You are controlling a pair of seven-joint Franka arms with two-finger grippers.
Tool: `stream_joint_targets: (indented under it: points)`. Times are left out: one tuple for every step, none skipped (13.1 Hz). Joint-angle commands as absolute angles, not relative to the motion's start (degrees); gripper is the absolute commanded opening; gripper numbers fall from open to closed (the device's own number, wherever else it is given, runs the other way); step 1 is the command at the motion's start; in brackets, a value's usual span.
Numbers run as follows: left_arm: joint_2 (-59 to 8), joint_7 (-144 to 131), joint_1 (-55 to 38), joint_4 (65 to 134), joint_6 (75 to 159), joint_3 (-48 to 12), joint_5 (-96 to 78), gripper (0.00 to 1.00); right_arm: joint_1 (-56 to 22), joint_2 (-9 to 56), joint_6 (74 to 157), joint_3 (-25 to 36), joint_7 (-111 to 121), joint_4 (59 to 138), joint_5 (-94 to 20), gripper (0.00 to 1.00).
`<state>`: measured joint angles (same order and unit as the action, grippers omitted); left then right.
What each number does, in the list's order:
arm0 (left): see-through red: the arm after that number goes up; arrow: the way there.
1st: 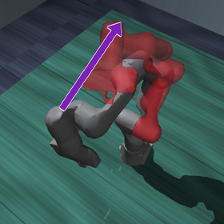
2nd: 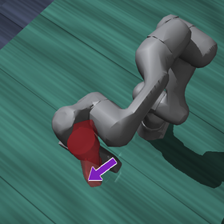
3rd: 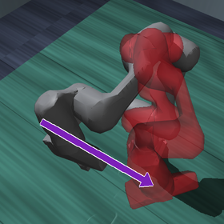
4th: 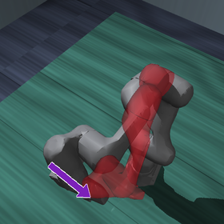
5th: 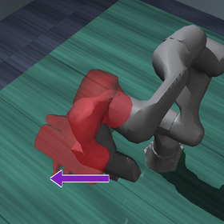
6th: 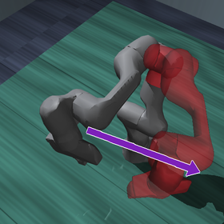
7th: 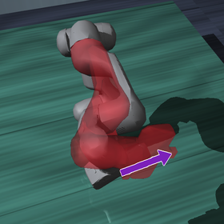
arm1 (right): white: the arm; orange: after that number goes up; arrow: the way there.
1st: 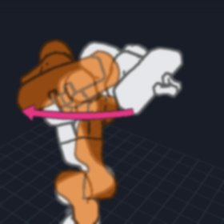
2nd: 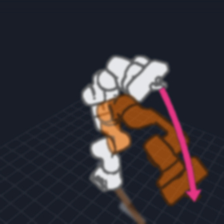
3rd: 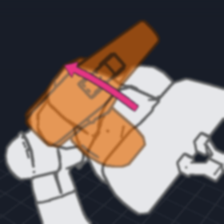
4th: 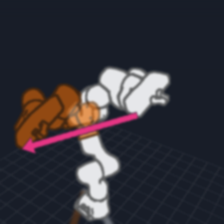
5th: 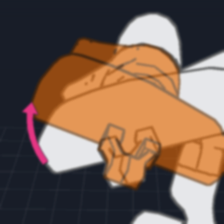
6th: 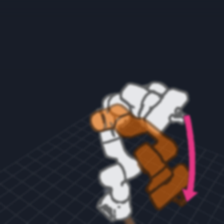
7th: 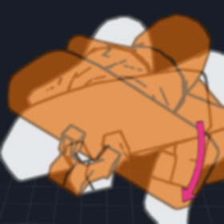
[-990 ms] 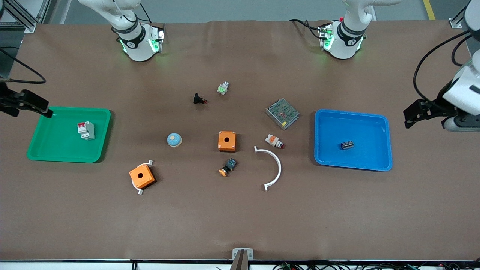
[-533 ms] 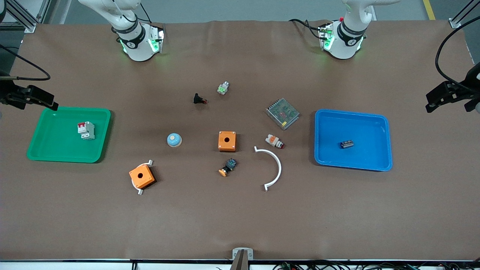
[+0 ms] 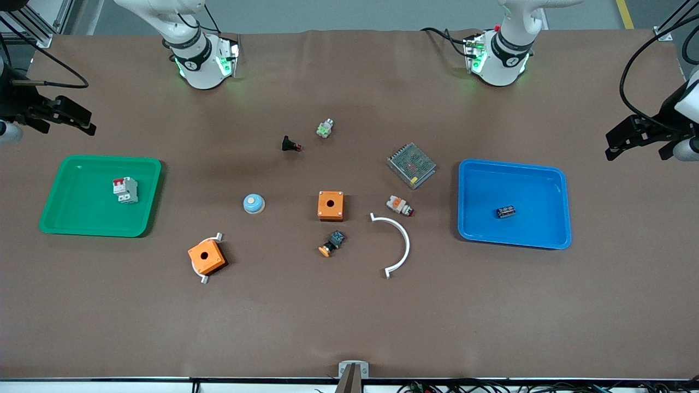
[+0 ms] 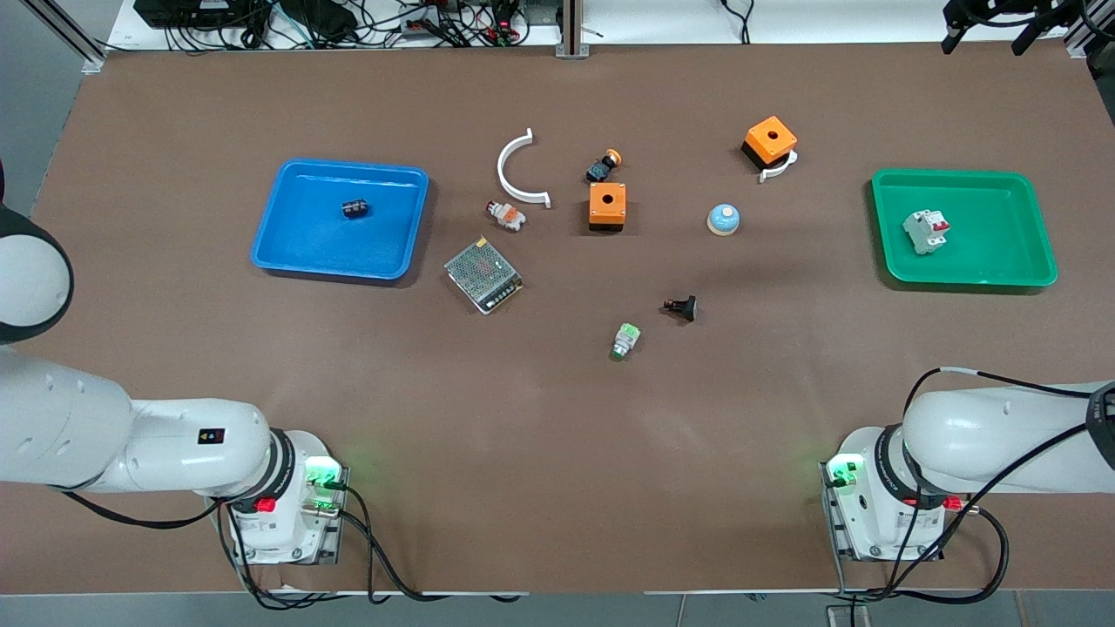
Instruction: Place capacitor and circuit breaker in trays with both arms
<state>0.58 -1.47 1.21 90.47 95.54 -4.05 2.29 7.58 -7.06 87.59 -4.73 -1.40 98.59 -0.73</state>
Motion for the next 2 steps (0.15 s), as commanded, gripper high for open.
stream_joint_targets:
  points:
    - [1.5, -1.8, 1.1, 91.2, 96.3, -4.2, 1.6, 1.0, 9.1, -7.9, 86.4, -5.1, 0.0, 99.1, -0.2, 1.0]
    - [1.5, -1.6, 1.1, 91.1, 96.3, -4.2, 1.6, 1.0, 9.1, -7.6, 86.3, -5.1, 1.1, 98.3, -0.2, 1.0]
